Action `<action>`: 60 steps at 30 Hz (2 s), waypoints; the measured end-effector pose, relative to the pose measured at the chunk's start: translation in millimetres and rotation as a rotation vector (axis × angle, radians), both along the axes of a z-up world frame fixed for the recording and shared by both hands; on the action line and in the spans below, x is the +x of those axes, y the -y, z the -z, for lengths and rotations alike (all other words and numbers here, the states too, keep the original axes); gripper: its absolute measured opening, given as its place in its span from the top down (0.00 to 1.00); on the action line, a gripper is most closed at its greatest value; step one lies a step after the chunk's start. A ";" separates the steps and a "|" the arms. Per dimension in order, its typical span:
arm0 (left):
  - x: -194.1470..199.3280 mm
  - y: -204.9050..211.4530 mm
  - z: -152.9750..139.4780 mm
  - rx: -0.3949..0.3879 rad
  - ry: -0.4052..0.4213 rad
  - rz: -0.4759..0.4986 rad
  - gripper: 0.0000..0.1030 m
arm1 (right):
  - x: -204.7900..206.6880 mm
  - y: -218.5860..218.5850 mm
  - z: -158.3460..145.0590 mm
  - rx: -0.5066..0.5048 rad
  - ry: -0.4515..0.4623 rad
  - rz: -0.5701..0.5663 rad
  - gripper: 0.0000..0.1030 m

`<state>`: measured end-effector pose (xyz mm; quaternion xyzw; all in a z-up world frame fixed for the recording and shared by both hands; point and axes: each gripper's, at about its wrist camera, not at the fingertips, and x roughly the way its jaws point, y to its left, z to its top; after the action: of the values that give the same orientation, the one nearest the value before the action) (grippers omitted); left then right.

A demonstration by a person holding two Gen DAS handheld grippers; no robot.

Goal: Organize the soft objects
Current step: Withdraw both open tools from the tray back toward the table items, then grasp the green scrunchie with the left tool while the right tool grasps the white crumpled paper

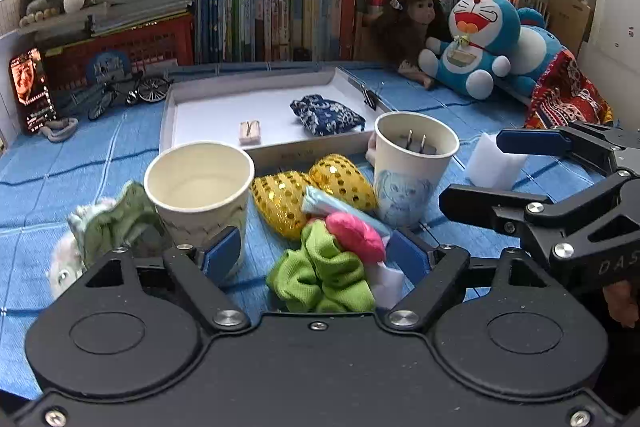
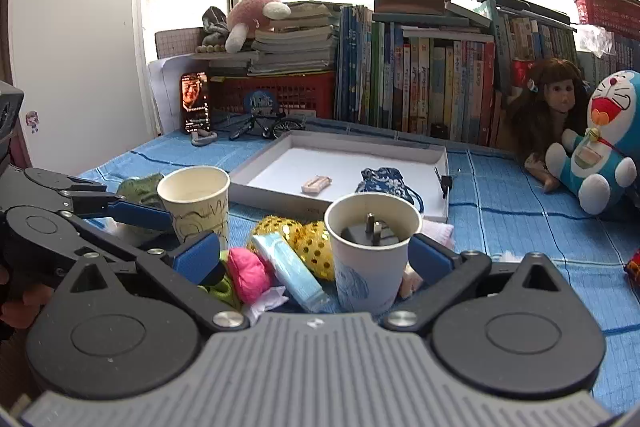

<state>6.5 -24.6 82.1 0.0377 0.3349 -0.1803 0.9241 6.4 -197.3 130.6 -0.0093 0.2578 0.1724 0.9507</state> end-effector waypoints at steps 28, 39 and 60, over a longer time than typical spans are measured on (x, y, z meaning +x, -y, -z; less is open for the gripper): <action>7.9 -5.9 29.6 -0.071 -0.098 -0.017 0.52 | -10.3 -25.9 64.6 -0.064 -0.160 -0.064 0.24; 2.1 -8.5 28.4 -0.055 -0.065 -0.031 0.70 | 0.5 -33.2 74.7 0.066 -0.187 -0.053 0.50; 2.8 -0.1 37.2 -0.045 -0.078 -0.034 0.55 | 0.0 10.7 71.3 0.094 -0.199 0.156 0.62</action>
<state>9.2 -24.4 44.8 0.0040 0.3671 -0.1734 0.9139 6.4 -208.1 59.3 0.0726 0.3426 0.1100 0.9302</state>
